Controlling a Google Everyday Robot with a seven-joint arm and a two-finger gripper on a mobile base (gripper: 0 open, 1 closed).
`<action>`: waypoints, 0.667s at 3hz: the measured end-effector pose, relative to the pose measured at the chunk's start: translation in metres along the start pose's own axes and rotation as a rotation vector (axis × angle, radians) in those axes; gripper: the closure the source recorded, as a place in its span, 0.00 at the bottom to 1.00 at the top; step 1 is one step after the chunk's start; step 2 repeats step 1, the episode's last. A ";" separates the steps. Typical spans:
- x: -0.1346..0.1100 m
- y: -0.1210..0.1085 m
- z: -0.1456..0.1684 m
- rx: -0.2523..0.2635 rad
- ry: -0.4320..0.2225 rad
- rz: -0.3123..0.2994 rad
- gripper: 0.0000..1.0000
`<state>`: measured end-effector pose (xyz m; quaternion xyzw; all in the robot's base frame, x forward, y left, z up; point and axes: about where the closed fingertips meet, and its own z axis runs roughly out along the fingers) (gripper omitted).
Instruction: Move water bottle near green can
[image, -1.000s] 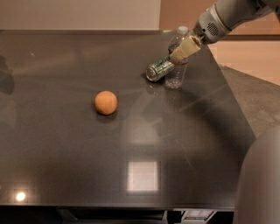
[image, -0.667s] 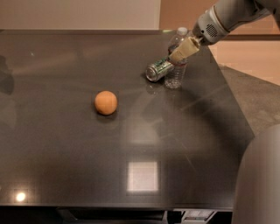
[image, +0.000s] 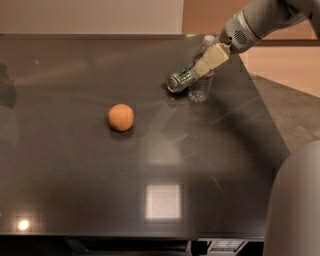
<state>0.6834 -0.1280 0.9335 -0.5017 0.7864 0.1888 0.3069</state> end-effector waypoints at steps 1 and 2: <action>0.000 0.000 0.000 0.000 0.000 0.000 0.00; 0.000 0.000 0.000 0.000 0.000 0.000 0.00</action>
Offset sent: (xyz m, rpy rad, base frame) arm 0.0000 0.0000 0.0000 0.0000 0.0000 0.0000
